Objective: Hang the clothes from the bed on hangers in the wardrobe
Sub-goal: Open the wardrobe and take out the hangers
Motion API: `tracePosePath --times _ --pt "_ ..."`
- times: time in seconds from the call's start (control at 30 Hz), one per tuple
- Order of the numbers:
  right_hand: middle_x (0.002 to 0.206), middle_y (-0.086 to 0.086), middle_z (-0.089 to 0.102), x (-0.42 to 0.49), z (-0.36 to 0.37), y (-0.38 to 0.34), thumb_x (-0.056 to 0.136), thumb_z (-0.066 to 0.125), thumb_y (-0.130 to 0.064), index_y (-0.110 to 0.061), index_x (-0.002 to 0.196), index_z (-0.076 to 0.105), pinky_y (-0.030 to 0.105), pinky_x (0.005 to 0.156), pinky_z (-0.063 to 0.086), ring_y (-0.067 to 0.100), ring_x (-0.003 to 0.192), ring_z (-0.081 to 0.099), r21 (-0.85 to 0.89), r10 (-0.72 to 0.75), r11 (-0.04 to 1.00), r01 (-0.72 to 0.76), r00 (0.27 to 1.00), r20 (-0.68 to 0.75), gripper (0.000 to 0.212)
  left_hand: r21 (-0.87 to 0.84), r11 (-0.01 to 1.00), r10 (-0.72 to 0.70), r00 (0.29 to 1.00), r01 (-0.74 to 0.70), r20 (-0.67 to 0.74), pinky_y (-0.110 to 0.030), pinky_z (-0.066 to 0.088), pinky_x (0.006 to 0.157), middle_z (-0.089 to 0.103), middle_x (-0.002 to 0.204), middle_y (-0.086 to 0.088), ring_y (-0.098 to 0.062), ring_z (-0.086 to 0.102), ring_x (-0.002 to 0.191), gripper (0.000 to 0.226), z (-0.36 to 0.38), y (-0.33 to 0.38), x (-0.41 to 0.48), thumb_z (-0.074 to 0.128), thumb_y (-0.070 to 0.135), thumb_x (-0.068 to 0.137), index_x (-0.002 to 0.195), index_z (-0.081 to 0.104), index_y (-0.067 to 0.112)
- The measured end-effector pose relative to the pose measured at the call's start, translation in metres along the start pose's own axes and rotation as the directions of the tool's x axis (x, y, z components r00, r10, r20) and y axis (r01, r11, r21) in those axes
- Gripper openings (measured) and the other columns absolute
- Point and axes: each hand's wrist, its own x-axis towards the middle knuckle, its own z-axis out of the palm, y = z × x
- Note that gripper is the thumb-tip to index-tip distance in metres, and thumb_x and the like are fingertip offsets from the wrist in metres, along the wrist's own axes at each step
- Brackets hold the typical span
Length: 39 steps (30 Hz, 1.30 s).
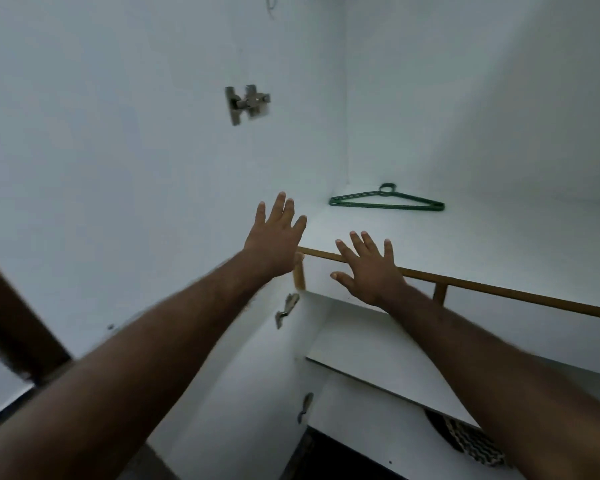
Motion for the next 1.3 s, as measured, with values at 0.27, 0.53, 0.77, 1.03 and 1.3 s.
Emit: tracePosePath --times 0.27,0.53,0.77,1.03,1.3 --pt "0.165 0.008 0.004 0.044 0.004 0.095 0.1 0.026 -0.059 -0.025 0.157 0.008 0.06 0.117 0.001 0.026 0.152 -0.002 -0.026 0.17 0.985 -0.169 0.985 0.042 0.068 -0.143 0.982 0.111 0.991 -0.12 -0.072 -0.055 0.006 0.118 0.007 0.161 -0.019 -0.034 -0.008 0.149 0.065 0.038 0.053 0.13 0.043 0.044 0.1 0.152 0.02 0.013" --pt "0.164 0.008 0.011 0.143 0.04 0.176 0.103 0.035 -0.044 -0.02 0.156 0.011 0.057 0.119 0.004 0.025 0.152 0.003 -0.126 0.292 0.953 -0.277 0.949 0.119 0.063 -0.197 0.966 0.175 0.984 -0.166 0.027 -0.051 0.021 0.115 0.015 0.158 -0.019 -0.033 0.01 0.148 0.063 0.12 0.063 0.274 0.046 0.036 0.1 0.152 0.019 0.012" --pt "0.165 0.008 0.0 0.225 0.07 0.226 0.085 0.059 -0.063 -0.024 0.157 0.003 0.058 0.117 -0.001 0.026 0.151 -0.005 -0.121 0.374 0.926 -0.356 0.906 0.197 0.099 -0.407 0.882 0.312 0.941 -0.235 0.131 -0.048 0.025 0.115 0.02 0.157 -0.016 -0.028 0.013 0.147 0.082 0.163 0.068 0.383 0.063 0.041 0.091 0.154 0.018 0.014" --pt "0.163 0.005 0.014 0.263 0.081 0.274 0.076 0.056 -0.078 -0.029 0.157 0.002 0.055 0.12 0.0 0.022 0.151 0.01 0.039 0.294 0.94 -0.339 0.863 0.412 0.109 -0.61 0.745 0.398 0.914 -0.269 0.083 -0.037 0.022 0.115 0.031 0.154 -0.011 -0.026 0.028 0.142 0.07 0.186 0.1 0.446 0.052 0.045 0.097 0.153 0.024 0.015" --pt "0.105 0.009 0.058 0.246 0.084 0.305 0.095 0.047 -0.011 -0.011 0.106 0.061 0.037 0.082 0.044 0.028 0.101 0.056 -0.059 0.202 0.979 -0.195 0.962 0.184 0.018 -0.541 0.744 0.423 0.903 -0.392 -0.072 -0.035 0.042 0.085 0.057 0.109 -0.008 -0.025 0.054 0.106 0.024 0.18 0.128 0.452 0.047 0.014 0.098 0.114 0.064 0.011"
